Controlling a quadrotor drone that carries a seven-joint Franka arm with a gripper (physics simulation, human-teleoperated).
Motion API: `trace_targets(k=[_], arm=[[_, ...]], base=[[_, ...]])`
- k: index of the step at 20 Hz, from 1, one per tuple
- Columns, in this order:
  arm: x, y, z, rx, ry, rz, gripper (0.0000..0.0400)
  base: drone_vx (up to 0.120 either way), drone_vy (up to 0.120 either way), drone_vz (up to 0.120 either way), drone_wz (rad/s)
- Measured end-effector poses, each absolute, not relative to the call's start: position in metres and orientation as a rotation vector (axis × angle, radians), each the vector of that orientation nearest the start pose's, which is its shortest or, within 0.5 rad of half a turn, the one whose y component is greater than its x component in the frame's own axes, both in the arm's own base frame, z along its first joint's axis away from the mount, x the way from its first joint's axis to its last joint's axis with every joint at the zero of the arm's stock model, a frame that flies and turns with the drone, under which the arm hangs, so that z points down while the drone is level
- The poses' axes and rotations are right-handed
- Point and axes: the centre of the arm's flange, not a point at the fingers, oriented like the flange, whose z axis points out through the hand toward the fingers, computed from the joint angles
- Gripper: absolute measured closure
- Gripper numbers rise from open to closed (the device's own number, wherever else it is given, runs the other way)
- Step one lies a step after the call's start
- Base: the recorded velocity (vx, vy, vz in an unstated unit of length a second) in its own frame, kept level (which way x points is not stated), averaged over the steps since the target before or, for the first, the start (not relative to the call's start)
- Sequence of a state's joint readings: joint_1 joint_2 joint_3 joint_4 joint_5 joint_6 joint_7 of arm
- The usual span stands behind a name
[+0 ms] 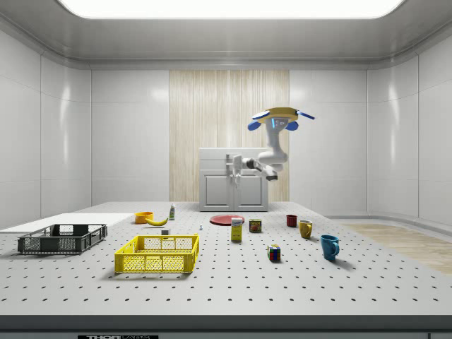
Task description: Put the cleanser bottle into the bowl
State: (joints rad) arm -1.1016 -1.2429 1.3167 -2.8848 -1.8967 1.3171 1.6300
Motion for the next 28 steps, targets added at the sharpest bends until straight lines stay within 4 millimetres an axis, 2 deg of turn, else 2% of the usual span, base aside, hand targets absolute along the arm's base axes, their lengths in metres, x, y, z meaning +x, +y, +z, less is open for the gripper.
trace_targets(k=[5,16,22,28], arm=[[0.3068,-0.0001,0.4907,0.001,-0.002,0.785,0.0000],[0.3068,-0.0001,0.4907,0.001,-0.002,0.785,0.0000],[0.3068,-0.0001,0.4907,0.001,-0.002,0.785,0.0000],[0.3068,-0.0001,0.4907,0.001,-0.002,0.785,0.0000]], base=[[0.120,0.000,0.000,0.000],[0.120,0.000,-0.095,0.000],[0.120,0.000,0.000,0.000],[0.120,0.000,-0.093,0.000]])
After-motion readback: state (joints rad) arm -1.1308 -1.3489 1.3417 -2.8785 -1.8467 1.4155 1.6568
